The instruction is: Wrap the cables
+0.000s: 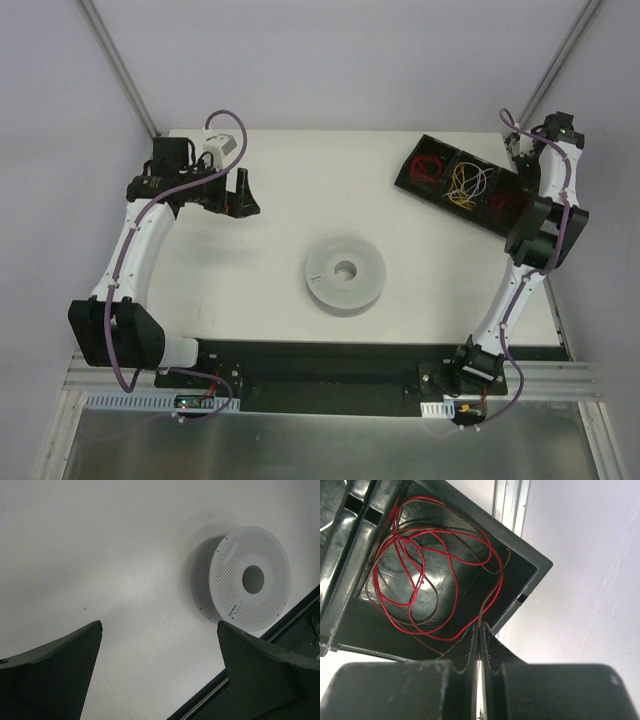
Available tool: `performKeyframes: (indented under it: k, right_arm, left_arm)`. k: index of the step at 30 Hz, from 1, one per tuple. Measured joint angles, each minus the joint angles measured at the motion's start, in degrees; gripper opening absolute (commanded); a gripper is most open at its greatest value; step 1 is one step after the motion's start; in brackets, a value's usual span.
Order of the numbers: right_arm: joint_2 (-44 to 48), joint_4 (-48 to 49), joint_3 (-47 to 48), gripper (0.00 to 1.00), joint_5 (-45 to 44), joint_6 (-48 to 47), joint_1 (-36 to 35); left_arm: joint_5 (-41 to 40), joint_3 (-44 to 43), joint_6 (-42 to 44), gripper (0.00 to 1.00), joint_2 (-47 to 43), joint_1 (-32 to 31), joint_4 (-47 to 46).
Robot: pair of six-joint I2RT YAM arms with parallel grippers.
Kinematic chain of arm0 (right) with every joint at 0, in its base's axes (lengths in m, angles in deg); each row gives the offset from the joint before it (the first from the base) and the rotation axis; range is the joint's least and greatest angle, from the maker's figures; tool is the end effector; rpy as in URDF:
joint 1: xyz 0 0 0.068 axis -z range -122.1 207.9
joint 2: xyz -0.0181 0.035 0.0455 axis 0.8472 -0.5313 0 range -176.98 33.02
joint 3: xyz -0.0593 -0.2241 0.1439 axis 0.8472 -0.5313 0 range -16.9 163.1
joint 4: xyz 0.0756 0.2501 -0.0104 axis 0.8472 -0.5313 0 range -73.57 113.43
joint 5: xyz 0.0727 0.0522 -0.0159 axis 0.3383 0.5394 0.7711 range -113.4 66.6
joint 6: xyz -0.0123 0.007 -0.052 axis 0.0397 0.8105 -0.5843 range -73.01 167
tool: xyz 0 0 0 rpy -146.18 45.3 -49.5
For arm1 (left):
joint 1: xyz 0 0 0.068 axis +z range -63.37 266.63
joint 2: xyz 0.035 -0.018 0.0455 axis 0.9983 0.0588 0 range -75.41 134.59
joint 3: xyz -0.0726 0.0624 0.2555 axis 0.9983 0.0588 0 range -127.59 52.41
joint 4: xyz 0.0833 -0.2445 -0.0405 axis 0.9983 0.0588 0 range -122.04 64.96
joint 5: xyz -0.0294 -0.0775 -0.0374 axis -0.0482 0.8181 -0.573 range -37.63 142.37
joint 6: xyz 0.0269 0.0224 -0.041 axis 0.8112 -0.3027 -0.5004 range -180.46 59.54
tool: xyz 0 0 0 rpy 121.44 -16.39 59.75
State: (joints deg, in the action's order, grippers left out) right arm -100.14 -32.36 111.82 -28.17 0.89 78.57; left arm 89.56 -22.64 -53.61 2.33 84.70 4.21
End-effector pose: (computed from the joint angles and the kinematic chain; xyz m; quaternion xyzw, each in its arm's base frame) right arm 0.4705 -0.1805 0.2519 -0.2022 0.9443 -0.1749 0.1922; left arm 0.2902 -0.0313 0.3556 0.2025 0.8422 -0.2700 0.4205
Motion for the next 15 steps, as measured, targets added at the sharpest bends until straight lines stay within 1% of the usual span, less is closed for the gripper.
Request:
performKeyframes:
  k: [4, 8, 15]
  right_arm:
    - [0.8, 0.1, 0.1, 0.01, 0.5, 0.0, -0.1]
    - [5.4, 0.2, -0.2, 0.01, 1.4, 0.1, -0.1]
    - [21.2, 2.9, -0.1, 0.01, 3.5, 0.8, 0.0]
  left_arm:
    - [-0.3, 0.0, 0.0, 0.99, 0.0, 0.0, 0.0]
    - [-0.3, -0.1, 0.0, 0.99, 0.0, 0.0, 0.0]
    - [-0.4, -0.1, -0.1, 0.99, -0.4, 0.0, 0.0]
